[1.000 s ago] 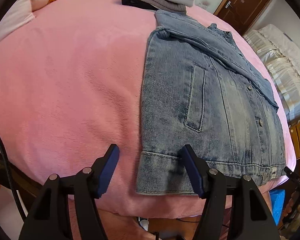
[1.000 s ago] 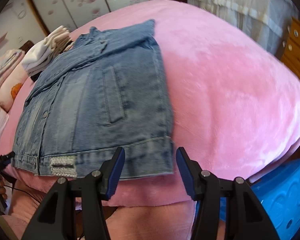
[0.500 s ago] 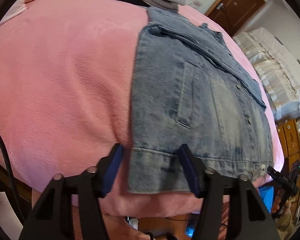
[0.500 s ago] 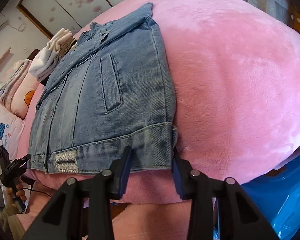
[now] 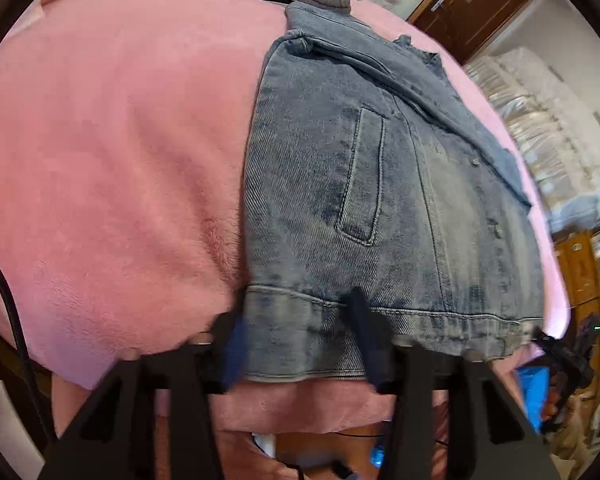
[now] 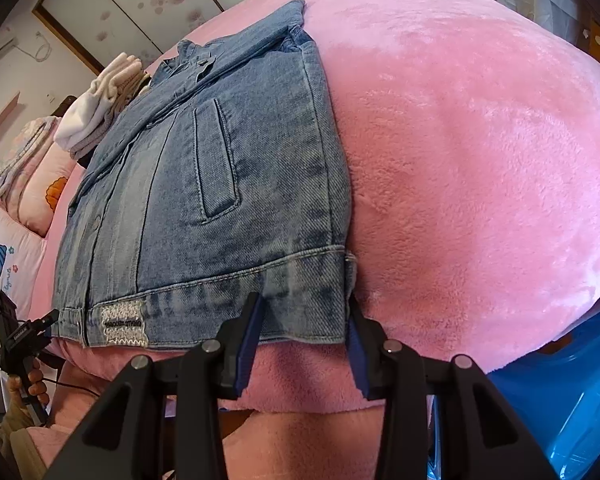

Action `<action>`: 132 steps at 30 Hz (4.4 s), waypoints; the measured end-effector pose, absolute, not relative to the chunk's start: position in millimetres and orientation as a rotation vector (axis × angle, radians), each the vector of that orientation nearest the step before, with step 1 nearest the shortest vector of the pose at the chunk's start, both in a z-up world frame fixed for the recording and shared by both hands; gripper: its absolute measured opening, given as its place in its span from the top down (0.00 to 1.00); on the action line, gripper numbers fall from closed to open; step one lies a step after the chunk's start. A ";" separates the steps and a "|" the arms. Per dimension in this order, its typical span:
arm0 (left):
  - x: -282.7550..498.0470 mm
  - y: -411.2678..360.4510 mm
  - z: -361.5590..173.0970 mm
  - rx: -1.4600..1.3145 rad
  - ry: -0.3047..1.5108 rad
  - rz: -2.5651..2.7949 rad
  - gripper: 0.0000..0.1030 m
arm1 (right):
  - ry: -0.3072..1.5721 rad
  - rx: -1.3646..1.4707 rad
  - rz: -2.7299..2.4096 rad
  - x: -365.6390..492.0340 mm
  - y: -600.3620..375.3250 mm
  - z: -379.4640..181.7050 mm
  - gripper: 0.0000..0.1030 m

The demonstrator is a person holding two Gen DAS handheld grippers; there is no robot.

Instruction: Fold large clothes

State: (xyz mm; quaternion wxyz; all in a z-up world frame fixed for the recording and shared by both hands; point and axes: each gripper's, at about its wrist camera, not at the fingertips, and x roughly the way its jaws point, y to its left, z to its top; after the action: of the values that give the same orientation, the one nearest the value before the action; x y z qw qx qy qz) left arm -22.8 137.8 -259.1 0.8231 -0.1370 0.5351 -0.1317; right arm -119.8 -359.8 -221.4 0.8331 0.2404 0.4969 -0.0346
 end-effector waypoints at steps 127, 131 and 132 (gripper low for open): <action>239.1 -66.0 -135.0 -0.054 0.755 -0.073 0.46 | 0.761 0.234 -0.054 254.8 -237.9 -109.7 0.67; 220.3 -77.3 -172.6 -0.026 0.805 -0.019 0.46 | 0.816 0.202 -0.048 245.1 -209.4 -149.0 0.67; 220.2 -75.1 -184.7 -0.017 0.828 -0.001 0.46 | 0.836 0.203 -0.058 244.1 -211.7 -158.8 0.67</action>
State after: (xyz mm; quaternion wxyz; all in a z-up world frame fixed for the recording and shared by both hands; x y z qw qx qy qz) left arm 220.2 -75.1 -184.7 0.9154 -0.0085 0.4024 -0.0004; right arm 244.1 -211.7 -158.8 0.9085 0.0981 0.4052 -0.0282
